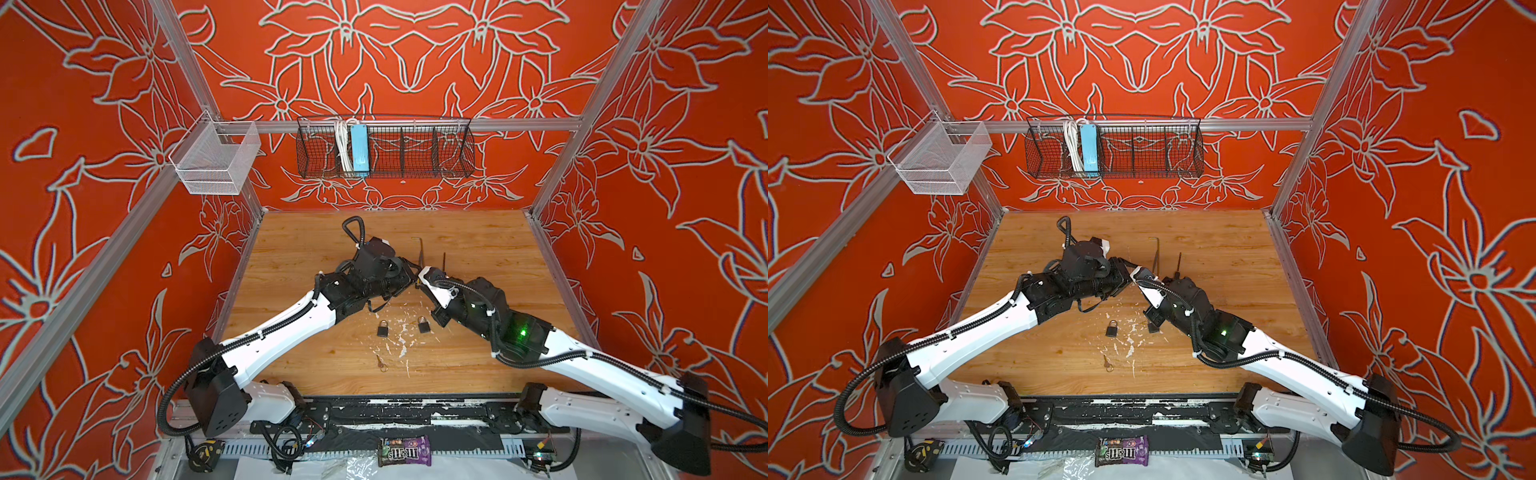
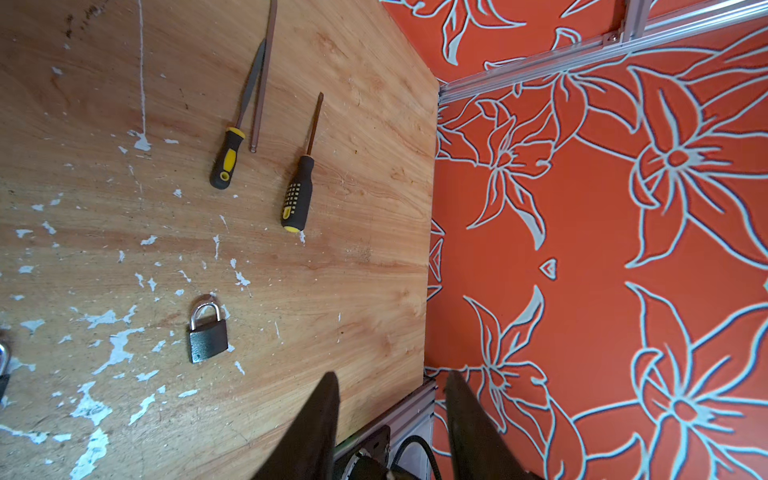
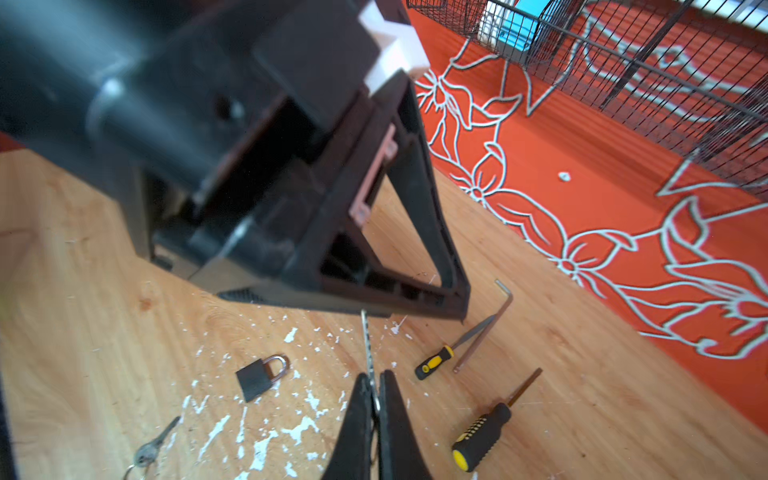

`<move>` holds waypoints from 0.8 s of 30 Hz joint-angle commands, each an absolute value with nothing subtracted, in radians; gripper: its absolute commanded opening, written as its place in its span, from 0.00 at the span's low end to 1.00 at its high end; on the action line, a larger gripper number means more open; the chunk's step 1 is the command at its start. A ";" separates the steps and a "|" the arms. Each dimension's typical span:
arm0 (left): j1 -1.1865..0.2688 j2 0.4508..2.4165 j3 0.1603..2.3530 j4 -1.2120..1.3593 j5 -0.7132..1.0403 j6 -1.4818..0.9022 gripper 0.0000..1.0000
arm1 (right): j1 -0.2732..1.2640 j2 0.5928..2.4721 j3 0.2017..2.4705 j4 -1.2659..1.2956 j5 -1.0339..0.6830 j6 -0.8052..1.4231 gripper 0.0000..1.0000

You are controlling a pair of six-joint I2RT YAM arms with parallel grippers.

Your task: Unlock with the key

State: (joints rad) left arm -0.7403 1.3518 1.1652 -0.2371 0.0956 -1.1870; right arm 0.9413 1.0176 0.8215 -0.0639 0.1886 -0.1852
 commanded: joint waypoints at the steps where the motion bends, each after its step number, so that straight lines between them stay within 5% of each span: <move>1: -0.737 1.362 1.182 -0.213 0.104 -1.232 0.40 | 0.965 1.021 0.848 -0.001 0.284 -0.275 0.00; 24: -0.730 1.364 1.161 -0.175 0.115 -1.281 0.00 | 1.049 1.098 0.856 0.057 0.473 -0.422 0.00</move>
State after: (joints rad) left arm -0.7353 1.3594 1.1625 -0.1989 0.1093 -1.2770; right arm 1.0416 1.0908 0.8238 0.0353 0.4503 -0.3939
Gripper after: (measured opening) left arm 0.059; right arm 0.058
